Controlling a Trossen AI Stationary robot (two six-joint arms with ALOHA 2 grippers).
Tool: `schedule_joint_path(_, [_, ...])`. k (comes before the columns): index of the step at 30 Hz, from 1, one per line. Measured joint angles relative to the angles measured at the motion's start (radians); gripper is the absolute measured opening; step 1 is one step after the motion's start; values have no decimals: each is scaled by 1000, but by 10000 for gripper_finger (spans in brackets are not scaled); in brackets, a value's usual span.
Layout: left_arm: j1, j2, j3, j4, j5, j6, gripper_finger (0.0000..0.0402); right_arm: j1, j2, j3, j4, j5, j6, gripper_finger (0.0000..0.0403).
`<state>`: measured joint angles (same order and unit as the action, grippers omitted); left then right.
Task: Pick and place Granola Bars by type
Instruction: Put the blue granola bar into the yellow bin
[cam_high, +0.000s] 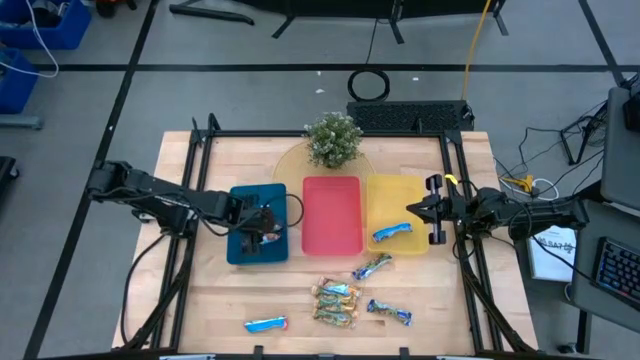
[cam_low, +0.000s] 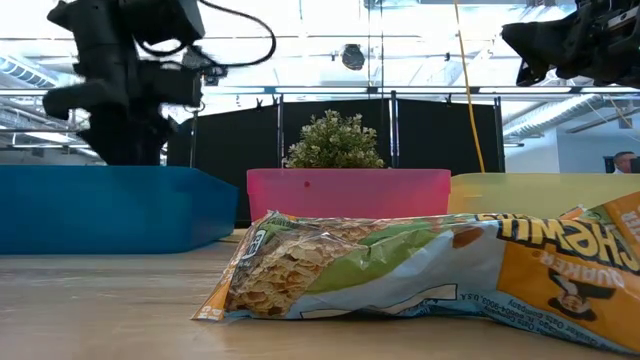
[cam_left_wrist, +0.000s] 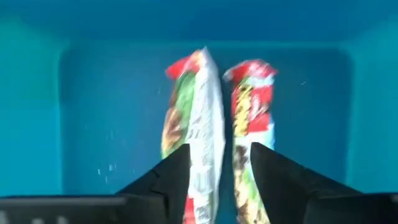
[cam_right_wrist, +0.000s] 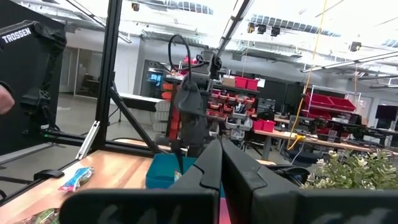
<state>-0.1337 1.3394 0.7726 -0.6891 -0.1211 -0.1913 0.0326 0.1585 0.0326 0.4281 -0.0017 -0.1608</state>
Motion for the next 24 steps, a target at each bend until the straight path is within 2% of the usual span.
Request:
schedule_joint_path(5, [-89,-127,2,253,-20,211,195,0,0,0,-13,0,0,0])
schedule_joint_path(8, [-91,-263,0,322,-72,302,177,0,0,0,-16,0,0,0])
schedule_joint_path(11, [-75,-423,-35,369,-85,313,145,0,0,0,-16,0,0,0])
schedule_joint_path(14, [-74,-562,-166,503,-69,314,100,0,0,0,-15,0,-6,0])
schedule_joint_path(19, [-62,-721,-446,839,-86,348,14,0,0,0,-15,0,-16,0])
schedule_joint_path(24, [-48,-811,-634,1062,-57,345,15,0,0,0,-14,0,-19,0])
